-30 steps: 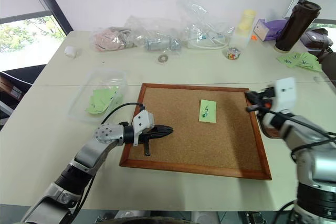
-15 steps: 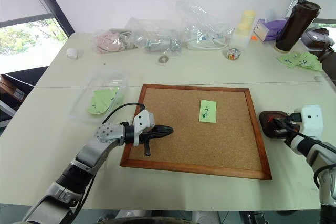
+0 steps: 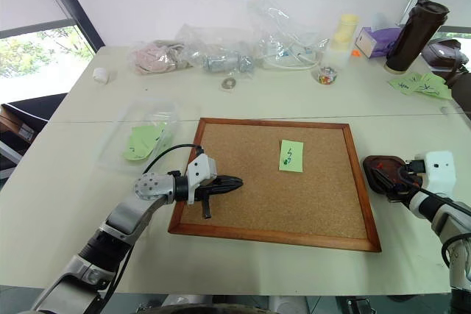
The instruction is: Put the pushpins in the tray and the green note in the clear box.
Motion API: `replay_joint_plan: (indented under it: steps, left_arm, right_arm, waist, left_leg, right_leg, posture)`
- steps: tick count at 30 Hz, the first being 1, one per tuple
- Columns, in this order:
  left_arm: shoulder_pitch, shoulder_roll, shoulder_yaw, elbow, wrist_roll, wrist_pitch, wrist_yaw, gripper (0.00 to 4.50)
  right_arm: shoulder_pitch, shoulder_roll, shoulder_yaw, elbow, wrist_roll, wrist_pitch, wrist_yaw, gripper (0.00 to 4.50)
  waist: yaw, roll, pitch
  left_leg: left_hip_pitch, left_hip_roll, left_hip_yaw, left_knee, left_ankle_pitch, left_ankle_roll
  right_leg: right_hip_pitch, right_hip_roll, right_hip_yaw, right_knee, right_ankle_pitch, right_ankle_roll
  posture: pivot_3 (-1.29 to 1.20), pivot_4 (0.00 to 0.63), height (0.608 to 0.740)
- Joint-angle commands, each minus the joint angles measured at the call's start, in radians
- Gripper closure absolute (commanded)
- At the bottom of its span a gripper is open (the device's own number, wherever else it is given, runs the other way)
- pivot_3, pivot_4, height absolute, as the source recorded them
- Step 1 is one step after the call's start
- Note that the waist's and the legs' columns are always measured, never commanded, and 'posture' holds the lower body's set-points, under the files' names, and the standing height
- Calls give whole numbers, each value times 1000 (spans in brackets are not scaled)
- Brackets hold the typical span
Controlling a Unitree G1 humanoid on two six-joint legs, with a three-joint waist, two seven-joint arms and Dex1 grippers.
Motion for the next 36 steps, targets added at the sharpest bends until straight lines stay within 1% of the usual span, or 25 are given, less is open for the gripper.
replay_joint_plan:
  steps: [1, 4, 7, 9, 12, 15, 19, 21, 27, 34, 35, 36]
  left_arm:
    - [22, 14, -24, 60, 47, 31, 5, 4500]
    - [20, 16, -23, 62, 48, 30, 4, 4500]
    - [20, 20, -22, 61, 47, 31, 2, 4500]
    - [20, 21, -21, 61, 47, 31, 0, 4500]
    - [25, 21, -20, 54, 44, 37, 2, 4500]
    - [26, 21, -18, 53, 46, 39, 6, 4500]
    - [29, 24, -16, 48, 47, 39, 11, 4500]
    - [34, 25, -13, 43, 47, 39, 14, 4500]
    - [41, 28, -9, 38, 48, 40, 21, 4500]
    - [42, 28, -13, 37, 48, 39, 23, 4500]
    - [41, 27, -14, 39, 48, 37, 22, 4500]
    - [40, 27, -14, 40, 48, 37, 21, 4500]
  right_arm:
    - [-51, -37, -46, -103, 68, 30, 9, 295]
    - [-126, -46, -7, -176, 117, 99, -12, 295]
    - [-157, -34, 104, -276, 132, 145, -17, 295]
    - [-161, -25, 150, -312, 134, 160, -20, 295]
    - [-179, 43, 358, -376, 102, 163, -44, 295]
    - [-195, 99, 480, -376, 60, 142, -65, 295]
    - [-205, 130, 561, -336, 3, 105, -75, 295]
    - [-203, 138, 586, -309, -23, 77, -72, 295]
    - [-186, 156, 593, -271, -51, 41, -66, 295]
    - [-126, 156, 553, -294, -39, 41, -69, 295]
    - [-119, 159, 549, -297, -36, 41, -71, 788]
    - [-115, 161, 547, -300, -34, 42, -71, 1080]
  waist:
    - [0, 0, 0]
    - [0, 0, 0]
    - [1, 0, 0]
    - [3, 0, 0]
    - [0, -2, -1]
    - [1, -2, -2]
    - [2, -3, -2]
    - [1, -3, -2]
    - [-1, -3, -2]
    - [-1, -3, -2]
    - [-1, -3, -2]
    - [-1, -3, -2]
  left_leg:
    - [0, 0, 0, 0, 0, 0]
    - [0, 0, 0, 0, 0, 0]
    - [0, 0, -1, 0, 0, 0]
    - [0, 0, -1, 0, 0, 0]
    - [0, 0, -1, 0, 0, 0]
    - [-1, 1, -1, 0, 0, -1]
    - [-1, 0, -1, 0, 0, -1]
    - [0, 0, -1, 0, 1, -1]
    - [0, 0, -1, 0, 1, -1]
    - [0, 0, -1, 0, 0, -1]
    - [0, 1, -1, 0, 0, -1]
    - [0, 1, -1, 0, 0, -1]
  right_leg:
    - [0, 0, 0, 0, 0, 0]
    - [0, 0, 0, 0, 0, 0]
    - [0, 0, 0, 0, 0, 0]
    - [0, 0, -1, 0, 0, 0]
    - [0, 0, -1, 0, 0, 0]
    - [-1, 0, -1, 0, 0, 0]
    - [0, 0, -1, 0, 0, 0]
    - [0, 0, -1, 0, 0, 0]
    - [-1, 1, -1, 0, 0, 0]
    - [-1, 1, -1, 0, 0, 0]
    - [-1, 1, -1, 0, 0, 0]
    - [-1, 1, -1, 0, 0, 0]
  posture:
    - [0, 150, 740]
    - [0, 150, 740]
    - [0, 150, 740]
    - [0, 150, 740]
    - [0, 150, 740]
    - [0, 150, 740]
    - [0, 150, 740]
    - [0, 150, 740]
    - [0, 150, 740]
    - [0, 150, 740]
    - [0, 150, 740]
    - [0, 150, 740]
